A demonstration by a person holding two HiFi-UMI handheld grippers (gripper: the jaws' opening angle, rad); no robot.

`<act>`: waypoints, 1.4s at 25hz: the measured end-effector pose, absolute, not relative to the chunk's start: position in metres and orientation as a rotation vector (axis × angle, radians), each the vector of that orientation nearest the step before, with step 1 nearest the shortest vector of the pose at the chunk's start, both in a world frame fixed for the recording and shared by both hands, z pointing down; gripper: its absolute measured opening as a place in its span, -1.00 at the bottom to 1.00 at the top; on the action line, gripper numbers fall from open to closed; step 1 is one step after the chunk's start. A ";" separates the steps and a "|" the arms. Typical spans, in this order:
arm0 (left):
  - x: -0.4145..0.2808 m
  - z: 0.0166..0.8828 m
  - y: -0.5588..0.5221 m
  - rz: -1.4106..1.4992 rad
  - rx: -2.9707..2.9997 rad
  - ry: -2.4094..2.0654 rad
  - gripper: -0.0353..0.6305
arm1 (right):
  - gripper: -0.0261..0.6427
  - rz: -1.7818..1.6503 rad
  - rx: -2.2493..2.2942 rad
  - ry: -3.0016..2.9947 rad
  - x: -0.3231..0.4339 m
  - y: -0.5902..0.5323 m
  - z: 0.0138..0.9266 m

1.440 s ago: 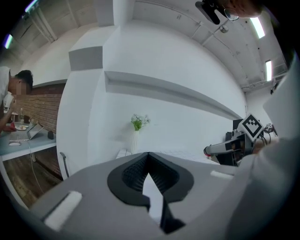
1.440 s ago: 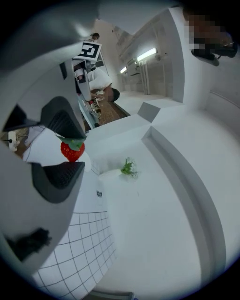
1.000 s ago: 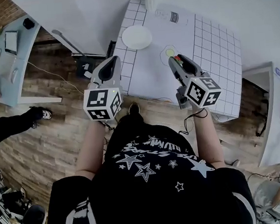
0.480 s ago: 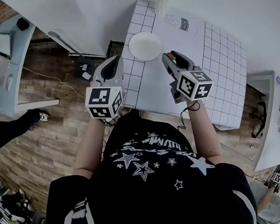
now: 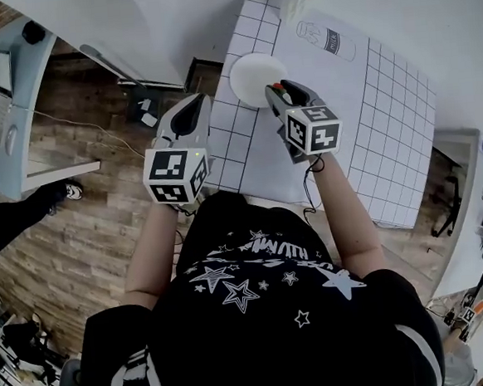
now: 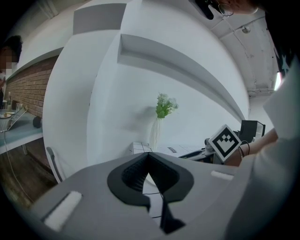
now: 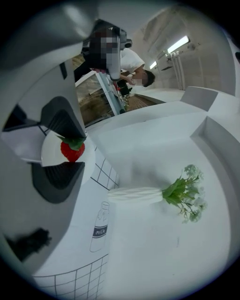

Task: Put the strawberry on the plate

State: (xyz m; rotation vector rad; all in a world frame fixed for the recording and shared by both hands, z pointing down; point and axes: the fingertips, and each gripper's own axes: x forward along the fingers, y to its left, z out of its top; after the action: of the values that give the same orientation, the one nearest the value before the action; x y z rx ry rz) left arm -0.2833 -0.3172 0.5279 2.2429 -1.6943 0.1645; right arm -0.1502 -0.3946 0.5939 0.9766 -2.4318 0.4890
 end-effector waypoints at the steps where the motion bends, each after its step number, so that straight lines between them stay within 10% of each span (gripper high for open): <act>1: -0.284 0.530 -0.319 0.169 2.241 -1.691 -0.87 | -0.42 0.486 0.972 -2.425 -0.154 -0.397 0.598; 35: -0.281 0.540 -0.319 0.204 2.255 -1.672 -0.87 | -0.34 0.466 1.024 -2.392 -0.148 -0.400 0.600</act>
State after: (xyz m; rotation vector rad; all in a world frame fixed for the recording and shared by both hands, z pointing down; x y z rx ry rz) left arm -0.2806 -0.3186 0.5400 2.2552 -1.6721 0.2038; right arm -0.1481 -0.4001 0.6000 1.0239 -2.3925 0.4662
